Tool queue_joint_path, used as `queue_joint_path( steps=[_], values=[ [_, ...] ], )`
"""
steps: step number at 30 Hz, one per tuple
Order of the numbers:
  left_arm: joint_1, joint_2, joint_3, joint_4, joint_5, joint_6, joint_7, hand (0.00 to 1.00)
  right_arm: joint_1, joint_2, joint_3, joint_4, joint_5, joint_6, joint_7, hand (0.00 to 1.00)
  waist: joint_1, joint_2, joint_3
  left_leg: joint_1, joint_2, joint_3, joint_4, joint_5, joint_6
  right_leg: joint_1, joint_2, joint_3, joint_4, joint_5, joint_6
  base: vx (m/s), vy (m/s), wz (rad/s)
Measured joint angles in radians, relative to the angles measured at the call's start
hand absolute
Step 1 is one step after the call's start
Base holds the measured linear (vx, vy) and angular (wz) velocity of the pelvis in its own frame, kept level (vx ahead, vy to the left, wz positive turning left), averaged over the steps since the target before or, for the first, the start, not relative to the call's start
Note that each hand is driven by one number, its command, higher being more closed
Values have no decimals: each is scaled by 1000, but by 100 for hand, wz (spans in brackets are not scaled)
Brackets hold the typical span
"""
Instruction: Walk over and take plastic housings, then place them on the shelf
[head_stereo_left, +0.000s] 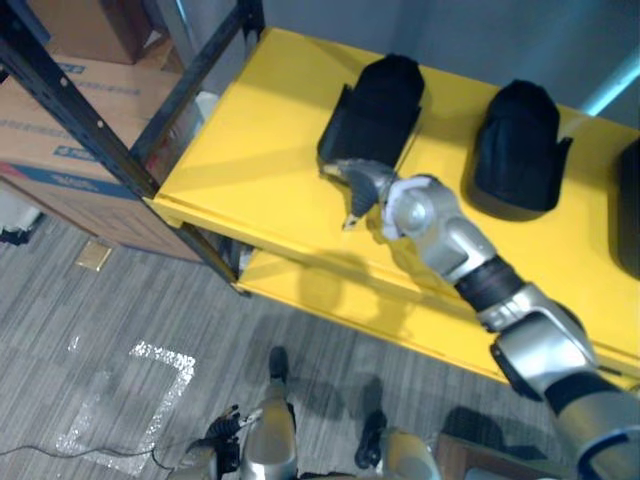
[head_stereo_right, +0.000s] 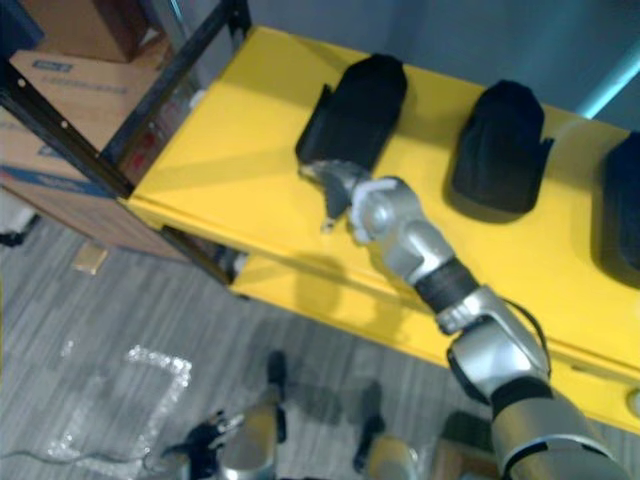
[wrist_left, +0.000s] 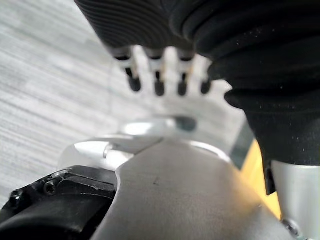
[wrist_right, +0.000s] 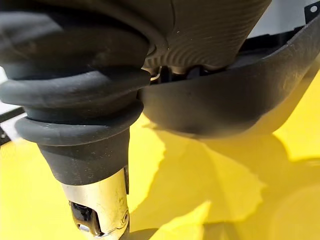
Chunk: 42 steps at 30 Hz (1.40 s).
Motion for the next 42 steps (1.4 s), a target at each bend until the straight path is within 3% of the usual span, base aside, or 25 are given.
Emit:
queue_joint_path(
  steps=[5, 11, 14, 18, 22, 25, 29, 33, 35, 38, 42],
  values=[
    [0, 0, 0, 0, -1, -1, 10, 0, 4, 9, -7, 0, -50, -7, -146, 0, 2, 0, 0, -3, -1, -1, 0, 0, 0, 0, 0, -3, -5, 1, 2, 0, 0, 0],
    [1, -2, 3, -2, -1, -4, 10, 0, -22, -2, -79, -3, -114, -83, -353, 0, 5, 0, 0, -14, -2, -8, 0, 0, 0, 2, 2, -13, -19, 8, 4, 8, -12, 3],
    [1, -2, 5, -3, 0, -8, 10, 0, -53, -13, -90, -43, -130, -108, -410, 0, 5, 0, 0, -15, -1, -8, 0, 0, 0, 4, 5, -13, -27, 11, 4, 0, 0, 0],
    [1, -2, 5, -3, 1, -19, 9, 0, -64, -31, -90, -148, -128, -121, -426, 0, 5, 0, 0, -14, -1, -8, 0, 0, 0, 7, 5, -14, -31, 12, 4, 0, 0, 0],
    [2, -2, 5, -2, 1, -21, 7, 0, -63, -31, -77, -212, -128, -119, -383, 0, 5, 0, 0, -14, 0, -7, 0, 0, 0, 6, 6, -13, -31, 12, 3, 0, 0, 0],
    [2, -2, 6, -2, 1, -22, 6, 0, -63, -31, -40, -245, -127, -99, -341, 0, 5, 0, 0, -15, 1, -4, 0, 0, 1, 3, 6, -10, -30, 12, 3, 0, 0, 0],
    [2, -4, 23, 1, 2, -24, 3, 0, -61, -31, -17, -245, -123, -79, -339, 0, 6, -3, -1, -19, 1, -4, -4, -3, 4, 0, 7, -10, -32, 12, 4, 0, 0, 0],
    [20, 1, 49, 2, 5, -29, -2, 0, -33, -43, -40, -274, -20, -65, -399, 0, 3, -44, -25, -18, 3, 5, -5, -14, 0, 4, 11, -2, -56, 19, 5, 34, -20, -7],
    [30, 8, 86, 4, 57, -21, -1, 0, 39, -55, -138, -353, 112, -64, -457, 0, -3, -86, -50, 4, 6, 28, -5, -23, -4, 38, 18, 11, -106, 43, 5, 119, -35, -22],
    [44, 9, 114, 21, 101, -4, 11, 0, 132, -75, -288, -437, 281, -66, -478, 0, -34, -118, -93, 34, 3, 62, -5, -35, -5, 68, 16, 37, -150, 62, 10, 75, -11, -25],
    [62, 4, 146, 54, 110, 2, 23, 0, 301, -148, -518, -575, 490, -83, -475, 0, -82, -121, -159, 80, 11, 117, -7, -50, -17, 92, 26, 94, -196, 92, 8, 44, -9, -50]
  ],
)
